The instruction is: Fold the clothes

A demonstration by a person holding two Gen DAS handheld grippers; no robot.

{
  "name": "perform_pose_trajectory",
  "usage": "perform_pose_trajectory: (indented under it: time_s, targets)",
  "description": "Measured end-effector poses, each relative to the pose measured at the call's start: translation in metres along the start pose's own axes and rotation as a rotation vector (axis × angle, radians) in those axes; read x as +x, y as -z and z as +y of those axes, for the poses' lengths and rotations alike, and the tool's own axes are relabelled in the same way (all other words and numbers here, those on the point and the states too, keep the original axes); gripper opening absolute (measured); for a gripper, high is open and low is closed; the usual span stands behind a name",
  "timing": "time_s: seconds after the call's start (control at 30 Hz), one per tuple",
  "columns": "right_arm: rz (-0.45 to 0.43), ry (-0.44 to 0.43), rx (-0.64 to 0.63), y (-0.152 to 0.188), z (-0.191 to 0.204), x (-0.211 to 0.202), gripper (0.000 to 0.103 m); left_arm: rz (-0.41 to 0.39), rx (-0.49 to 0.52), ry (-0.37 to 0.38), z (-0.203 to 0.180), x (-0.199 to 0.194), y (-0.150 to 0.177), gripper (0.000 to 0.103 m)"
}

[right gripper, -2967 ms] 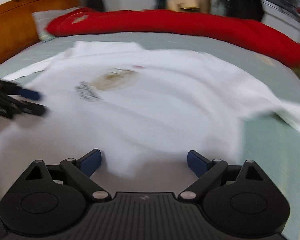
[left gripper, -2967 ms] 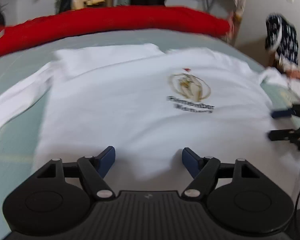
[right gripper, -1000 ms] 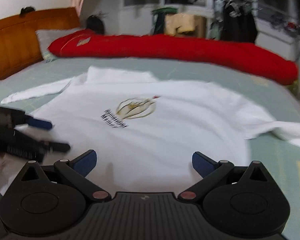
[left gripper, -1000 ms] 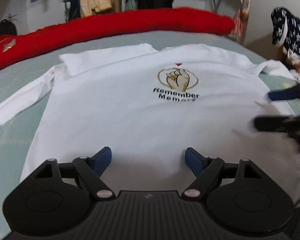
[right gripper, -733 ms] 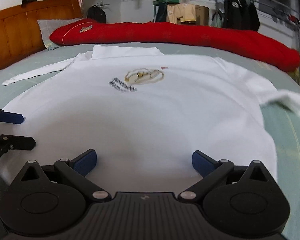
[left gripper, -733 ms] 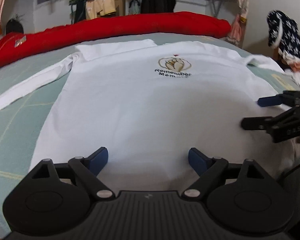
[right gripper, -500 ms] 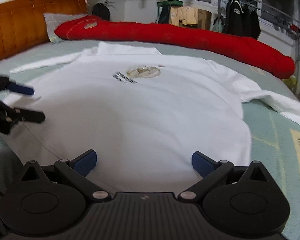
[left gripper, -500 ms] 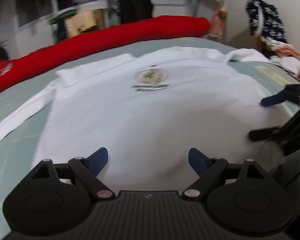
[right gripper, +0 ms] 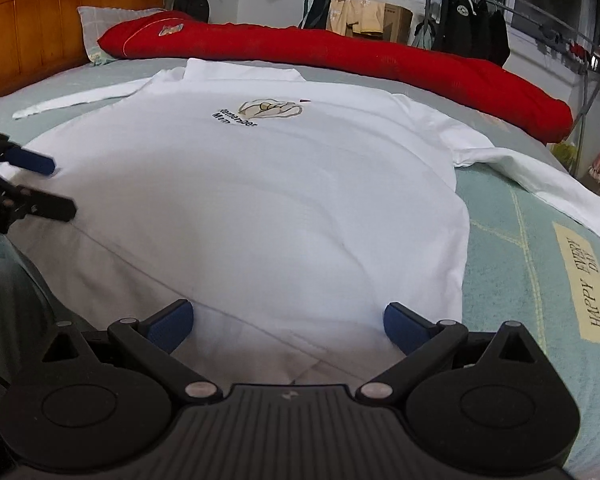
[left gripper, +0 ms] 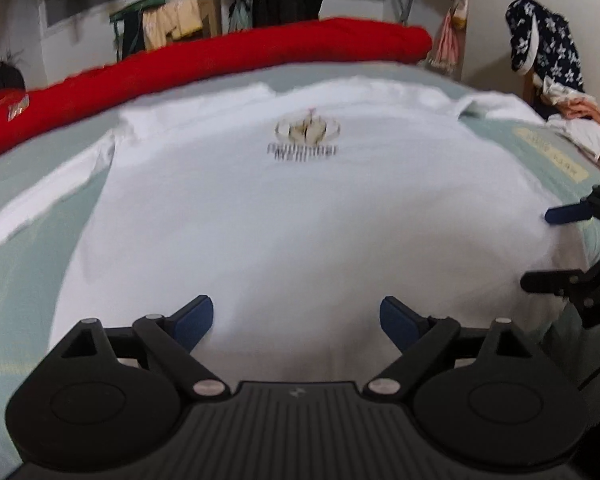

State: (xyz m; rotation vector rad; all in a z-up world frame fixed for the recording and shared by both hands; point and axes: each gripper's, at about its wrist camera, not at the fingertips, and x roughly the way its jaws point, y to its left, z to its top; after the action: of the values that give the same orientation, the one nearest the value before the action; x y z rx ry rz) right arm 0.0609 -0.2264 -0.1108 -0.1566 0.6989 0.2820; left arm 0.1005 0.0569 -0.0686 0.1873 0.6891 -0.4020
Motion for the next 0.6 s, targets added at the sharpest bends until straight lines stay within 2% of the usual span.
perform_pose_trajectory:
  time_s: [0.13, 0.23, 0.3, 0.37, 0.43, 0.5, 0.6]
  targets:
    - [-0.063, -0.031, 0.049, -0.028, -0.014, 0.0, 0.103, -0.051, -0.038, 0.013, 0.012, 0.01, -0.031, 0.09]
    - [-0.092, -0.055, 0.08, -0.051, -0.023, 0.015, 0.103, -0.035, -0.094, 0.025, 0.022, 0.03, -0.044, 0.09]
    - [-0.078, -0.064, 0.097, -0.06, -0.027, 0.032, 0.103, 0.004, -0.141, 0.03, 0.028, 0.045, -0.042, 0.09]
    - [-0.033, -0.064, 0.147, -0.059, -0.033, 0.048, 0.103, 0.058, -0.186, 0.011, 0.032, 0.056, -0.032, 0.09]
    - [0.007, -0.061, 0.195, -0.053, -0.038, 0.059, 0.103, 0.048, -0.19, 0.006, 0.033, 0.054, -0.02, 0.09]
    - [-0.026, -0.064, 0.176, -0.039, -0.037, 0.054, 0.103, 0.032, -0.19, 0.011, 0.033, 0.047, -0.01, 0.09]
    - [-0.026, -0.056, 0.135, -0.027, -0.033, 0.048, 0.103, 0.042, -0.207, 0.008, 0.033, 0.039, -0.004, 0.09]
